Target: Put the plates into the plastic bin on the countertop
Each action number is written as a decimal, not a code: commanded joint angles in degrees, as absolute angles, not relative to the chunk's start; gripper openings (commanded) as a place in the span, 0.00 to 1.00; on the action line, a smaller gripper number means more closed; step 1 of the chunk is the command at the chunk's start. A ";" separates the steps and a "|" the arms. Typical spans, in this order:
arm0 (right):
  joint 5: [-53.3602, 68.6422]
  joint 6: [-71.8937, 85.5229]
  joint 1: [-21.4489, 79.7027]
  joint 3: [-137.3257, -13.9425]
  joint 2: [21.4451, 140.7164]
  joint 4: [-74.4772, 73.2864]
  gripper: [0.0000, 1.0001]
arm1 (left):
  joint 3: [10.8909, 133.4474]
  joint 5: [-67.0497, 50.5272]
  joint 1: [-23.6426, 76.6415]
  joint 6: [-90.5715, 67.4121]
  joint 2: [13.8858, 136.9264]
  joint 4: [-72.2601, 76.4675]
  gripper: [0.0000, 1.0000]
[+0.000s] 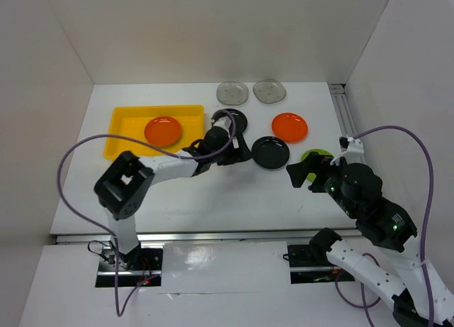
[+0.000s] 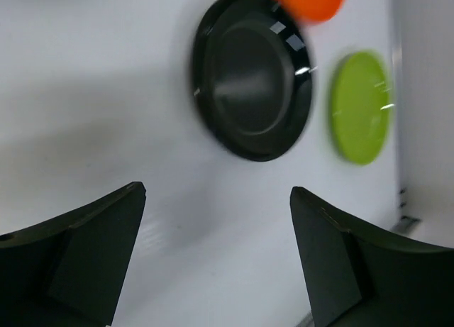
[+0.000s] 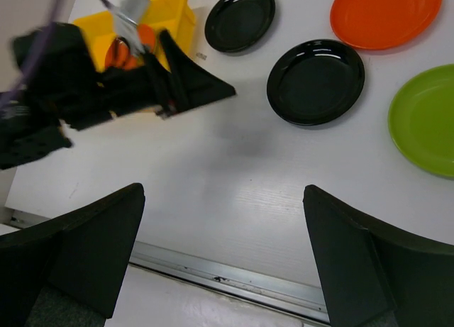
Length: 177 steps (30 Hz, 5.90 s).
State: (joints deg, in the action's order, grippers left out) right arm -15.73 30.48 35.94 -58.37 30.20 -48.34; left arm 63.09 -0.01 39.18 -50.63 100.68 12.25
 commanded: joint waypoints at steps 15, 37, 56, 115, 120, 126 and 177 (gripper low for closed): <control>-17.31 29.79 35.51 -61.26 29.62 -47.72 1.00 | 80.41 -2.11 39.64 -52.47 124.53 15.47 0.73; -18.98 30.85 35.51 -57.22 29.62 -46.58 1.00 | 84.20 -3.08 34.99 -53.44 112.35 0.56 0.00; -13.80 30.85 35.51 -51.25 30.15 -38.32 1.00 | 81.64 -8.70 -8.43 -49.05 102.12 -11.87 0.00; 20.83 33.66 13.01 -80.78 129.74 7.65 0.03 | 57.40 -12.74 0.97 -36.65 58.70 -26.46 0.99; 17.94 34.19 12.48 -74.12 118.85 9.05 0.00 | 54.76 -16.25 5.09 -37.79 59.85 -21.11 0.99; 9.06 32.96 16.34 -63.04 96.09 4.76 0.00 | 54.23 -18.97 12.03 -39.29 64.06 -11.97 0.99; 20.57 31.56 12.23 -35.15 58.36 7.47 0.99 | 63.81 -12.48 -13.18 -49.92 97.81 -2.64 0.00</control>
State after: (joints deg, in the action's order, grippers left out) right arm 19.38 33.52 14.63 -33.34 60.82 4.23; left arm 60.82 -8.01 -12.99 -50.94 96.86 -6.50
